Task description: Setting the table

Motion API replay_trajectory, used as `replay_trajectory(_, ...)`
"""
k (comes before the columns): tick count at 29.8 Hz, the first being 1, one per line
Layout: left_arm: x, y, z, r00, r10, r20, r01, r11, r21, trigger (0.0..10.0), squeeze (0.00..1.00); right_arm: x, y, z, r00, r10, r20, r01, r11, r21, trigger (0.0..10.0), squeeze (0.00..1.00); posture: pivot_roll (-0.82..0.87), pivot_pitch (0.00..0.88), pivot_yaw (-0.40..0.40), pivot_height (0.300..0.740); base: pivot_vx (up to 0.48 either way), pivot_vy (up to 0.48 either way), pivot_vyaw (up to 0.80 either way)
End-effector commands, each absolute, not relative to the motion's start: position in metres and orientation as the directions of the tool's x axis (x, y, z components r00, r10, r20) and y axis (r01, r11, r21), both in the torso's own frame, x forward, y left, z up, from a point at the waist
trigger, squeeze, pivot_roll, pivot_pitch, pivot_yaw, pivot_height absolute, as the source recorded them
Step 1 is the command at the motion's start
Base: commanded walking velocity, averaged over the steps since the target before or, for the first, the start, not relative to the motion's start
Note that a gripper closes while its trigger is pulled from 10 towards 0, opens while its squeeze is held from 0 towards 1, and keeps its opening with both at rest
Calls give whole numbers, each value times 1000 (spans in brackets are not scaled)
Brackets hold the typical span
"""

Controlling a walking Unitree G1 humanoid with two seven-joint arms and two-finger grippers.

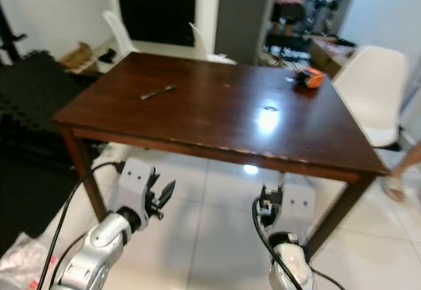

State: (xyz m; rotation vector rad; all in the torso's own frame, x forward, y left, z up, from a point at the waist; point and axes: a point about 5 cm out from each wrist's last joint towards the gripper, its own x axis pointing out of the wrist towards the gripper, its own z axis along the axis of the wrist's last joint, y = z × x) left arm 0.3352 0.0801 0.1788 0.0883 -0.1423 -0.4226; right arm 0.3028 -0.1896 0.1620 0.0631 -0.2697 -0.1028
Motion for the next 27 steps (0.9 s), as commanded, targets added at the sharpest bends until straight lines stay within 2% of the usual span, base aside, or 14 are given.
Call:
replay_trajectory(1, 334, 83, 172, 907, -410, 97, 397, 909, 130, 10000, 0, 300, -189, 153, 966, -114, 231, 96, 992, 86, 10000, 0, -2, 144, 62, 740, 480, 0, 0)
replay_trajectory(19, 334, 81, 170, 902, -421, 98, 408, 903, 132, 10000, 0, 300, -191, 152, 966, -121, 228, 102, 990, 93, 10000, 0, -6, 132, 64, 740, 450, 0, -715)
replay_trajectory(27, 337, 85, 168, 917, -388, 89, 377, 918, 126, 10000, 0, 302, -187, 155, 968, -89, 235, 76, 995, 61, 10000, 0, -5, 130, 65, 740, 420, 0, 0)
